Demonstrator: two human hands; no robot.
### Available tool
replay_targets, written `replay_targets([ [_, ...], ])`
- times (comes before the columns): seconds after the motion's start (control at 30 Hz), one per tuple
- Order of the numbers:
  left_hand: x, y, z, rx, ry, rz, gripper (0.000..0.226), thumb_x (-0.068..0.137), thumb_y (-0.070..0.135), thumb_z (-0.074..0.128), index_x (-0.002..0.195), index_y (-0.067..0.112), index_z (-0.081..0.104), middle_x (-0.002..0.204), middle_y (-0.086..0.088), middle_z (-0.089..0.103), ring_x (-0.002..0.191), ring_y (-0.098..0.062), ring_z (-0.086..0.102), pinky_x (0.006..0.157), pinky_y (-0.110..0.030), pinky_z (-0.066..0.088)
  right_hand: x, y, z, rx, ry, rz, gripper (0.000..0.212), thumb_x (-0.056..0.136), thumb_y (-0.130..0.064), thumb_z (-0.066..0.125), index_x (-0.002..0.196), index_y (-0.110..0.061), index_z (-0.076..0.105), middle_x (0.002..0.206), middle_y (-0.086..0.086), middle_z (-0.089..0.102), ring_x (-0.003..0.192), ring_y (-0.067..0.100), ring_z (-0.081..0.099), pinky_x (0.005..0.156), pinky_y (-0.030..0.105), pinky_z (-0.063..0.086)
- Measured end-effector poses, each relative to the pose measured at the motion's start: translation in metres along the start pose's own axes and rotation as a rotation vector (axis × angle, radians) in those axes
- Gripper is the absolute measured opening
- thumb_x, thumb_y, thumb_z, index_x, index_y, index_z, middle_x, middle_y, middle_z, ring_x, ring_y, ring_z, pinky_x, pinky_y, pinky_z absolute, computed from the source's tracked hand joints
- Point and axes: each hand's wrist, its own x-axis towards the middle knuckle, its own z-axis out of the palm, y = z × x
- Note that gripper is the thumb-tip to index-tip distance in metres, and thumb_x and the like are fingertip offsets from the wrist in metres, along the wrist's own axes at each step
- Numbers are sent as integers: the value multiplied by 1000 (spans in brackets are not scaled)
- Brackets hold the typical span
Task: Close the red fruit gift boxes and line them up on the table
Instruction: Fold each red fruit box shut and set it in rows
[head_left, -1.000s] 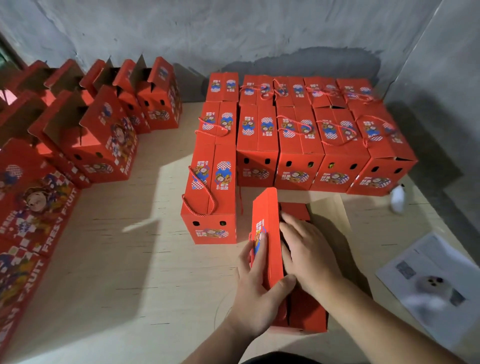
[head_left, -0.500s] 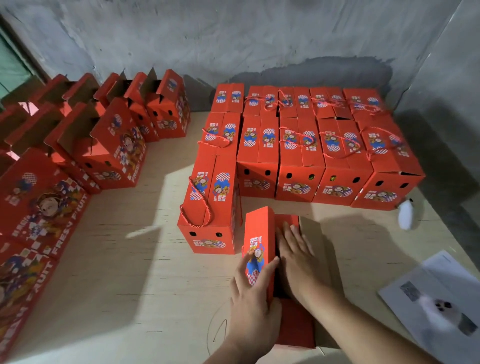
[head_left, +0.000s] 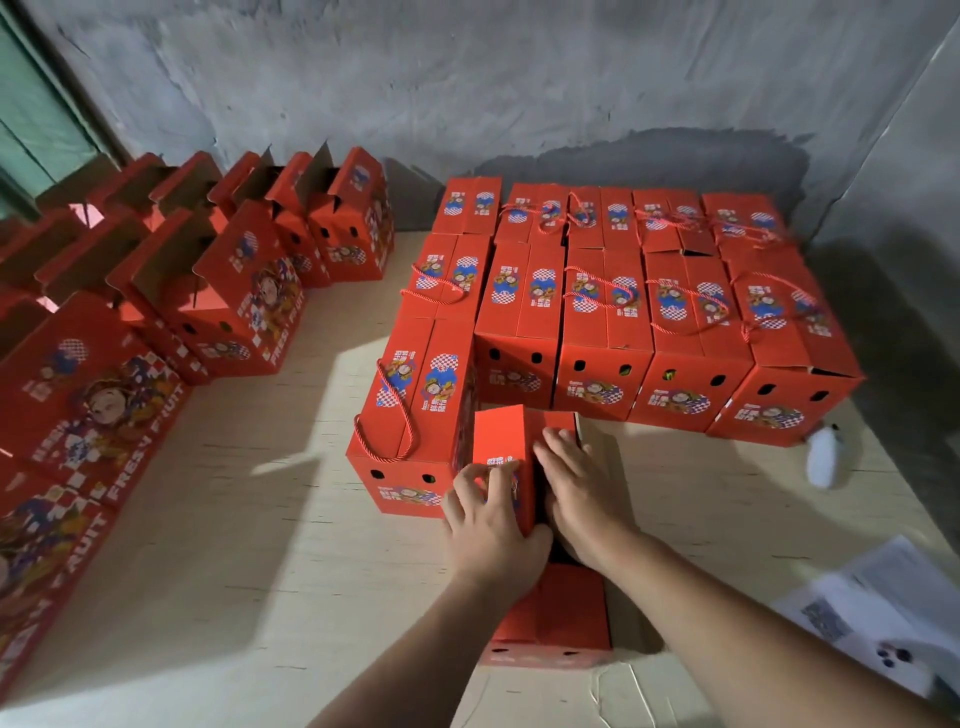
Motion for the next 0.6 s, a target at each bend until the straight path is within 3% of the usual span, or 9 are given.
replay_targets([
  [0.07, 6, -2, 2, 95, 41, 103, 71, 78, 55, 52, 145, 34, 43, 155, 3, 31, 141, -31, 29, 118, -44, 26, -1, 4, 3, -47, -1, -24, 66, 93, -3, 54, 157, -7, 37, 167, 10, 26, 156, 31, 18, 124, 37, 2],
  [0.13, 10, -4, 4, 138, 6, 170, 73, 87, 54, 47, 155, 31, 33, 166, -1, 21, 151, -31, 19, 124, -45, 19, -1, 6, 3, -35, 11, -22, 66, 95, -5, 53, 158, -9, 35, 168, 7, 24, 157, 28, 16, 123, 35, -2],
  [0.27, 17, -2, 0, 132, -148, 160, 85, 89, 33, 47, 163, 42, 5, 172, -6, -4, 157, -39, 7, 125, -54, 14, -3, 4, 1, -25, 2, -28, 66, 96, -4, 54, 158, -9, 34, 169, 7, 20, 158, 26, 12, 125, 35, -2],
  [0.37, 19, 4, -3, 206, -186, 154, 86, 91, 25, 47, 162, 44, 1, 172, -8, -8, 156, -40, 5, 124, -54, 17, 0, 1, -1, -21, 18, -15, 63, 99, -8, 54, 158, -6, 31, 168, 9, 20, 158, 28, 12, 124, 32, -4],
  [0.47, 13, 6, 2, 251, -140, 140, 84, 93, 21, 42, 163, 41, 0, 172, -6, -6, 156, -39, 4, 125, -50, 18, 1, 0, -1, -59, -30, 3, 65, 104, -16, 47, 162, -12, 18, 171, 4, 7, 159, 21, 1, 126, 31, -8],
  [0.6, 4, 9, 20, 285, -75, 92, 74, 99, 28, 40, 162, 44, 5, 172, 2, -10, 152, -42, 9, 122, -51, 23, -4, -1, -5, -22, -2, 44, 58, 104, -11, 43, 160, -11, 28, 170, 6, 13, 158, 23, 7, 128, 38, 6],
])
